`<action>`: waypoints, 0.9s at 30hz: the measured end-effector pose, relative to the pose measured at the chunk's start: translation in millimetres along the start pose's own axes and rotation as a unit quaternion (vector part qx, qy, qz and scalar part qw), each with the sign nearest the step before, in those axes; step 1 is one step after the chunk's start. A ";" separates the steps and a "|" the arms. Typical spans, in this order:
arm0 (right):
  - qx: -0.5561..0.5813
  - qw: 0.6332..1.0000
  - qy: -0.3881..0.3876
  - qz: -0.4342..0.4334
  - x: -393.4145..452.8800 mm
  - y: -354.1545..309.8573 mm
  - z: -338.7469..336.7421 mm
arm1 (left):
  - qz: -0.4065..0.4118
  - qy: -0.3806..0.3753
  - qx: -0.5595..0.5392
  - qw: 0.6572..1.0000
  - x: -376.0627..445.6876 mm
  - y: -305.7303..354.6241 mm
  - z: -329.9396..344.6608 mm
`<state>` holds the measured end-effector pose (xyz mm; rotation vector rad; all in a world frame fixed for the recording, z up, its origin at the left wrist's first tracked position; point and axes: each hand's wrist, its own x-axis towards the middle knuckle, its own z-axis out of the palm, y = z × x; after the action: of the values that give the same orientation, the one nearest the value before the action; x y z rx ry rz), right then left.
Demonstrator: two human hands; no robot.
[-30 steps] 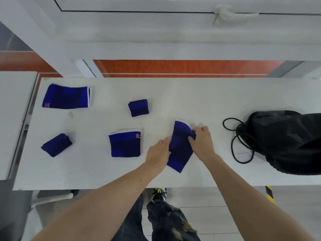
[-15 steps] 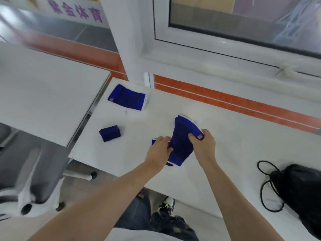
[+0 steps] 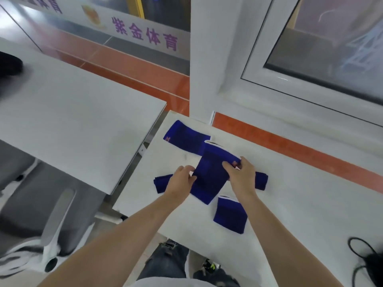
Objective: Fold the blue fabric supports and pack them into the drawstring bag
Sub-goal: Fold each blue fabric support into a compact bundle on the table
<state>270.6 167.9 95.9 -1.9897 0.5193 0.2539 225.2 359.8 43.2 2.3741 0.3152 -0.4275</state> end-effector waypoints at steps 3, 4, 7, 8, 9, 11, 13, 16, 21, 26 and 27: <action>0.036 0.999 0.022 0.010 10.5 -12.5 6.6 | 0.016 -0.009 0.027 0.999 33.4 -7.7 -9.2; 0.038 0.999 0.030 0.015 13.1 -17.1 7.6 | 0.022 -0.007 0.040 0.999 45.1 -7.8 -11.2; 0.054 0.997 0.052 0.029 21.5 -22.3 11.5 | 0.046 -0.011 0.090 0.995 79.3 -4.6 -12.3; 0.057 0.996 0.059 0.032 23.6 -22.8 12.4 | 0.051 -0.017 0.113 0.992 89.7 -3.3 -11.8; 0.058 0.996 0.065 0.034 26.2 -22.6 13.1 | 0.053 -0.022 0.137 0.989 99.2 -1.7 -11.6; 0.058 0.995 0.068 0.040 31.9 -21.7 13.2 | 0.048 -0.030 0.178 0.982 117.4 0.4 -10.9; 0.067 0.995 0.065 0.044 36.9 -19.5 12.1 | 0.036 -0.053 0.214 0.975 131.9 1.3 -9.9; 0.085 0.994 0.060 0.044 42.1 -13.6 8.0 | 0.034 -0.121 0.278 0.952 145.0 -4.8 -2.6; 0.085 0.995 0.044 0.037 48.1 -8.5 -7.3 | 0.161 -0.183 0.393 0.886 140.4 -20.7 6.1; 0.067 0.995 0.047 0.059 51.8 -3.6 -19.6 | 0.310 -0.231 0.463 0.798 137.5 -13.6 -2.1; 0.063 0.995 0.051 0.062 52.1 -4.2 -21.5 | 0.331 -0.238 0.470 0.783 138.5 -11.9 -5.4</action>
<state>317.7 137.5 88.6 -1.8582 0.7093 0.1916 349.3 387.1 -13.5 2.9076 -1.2133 -0.9543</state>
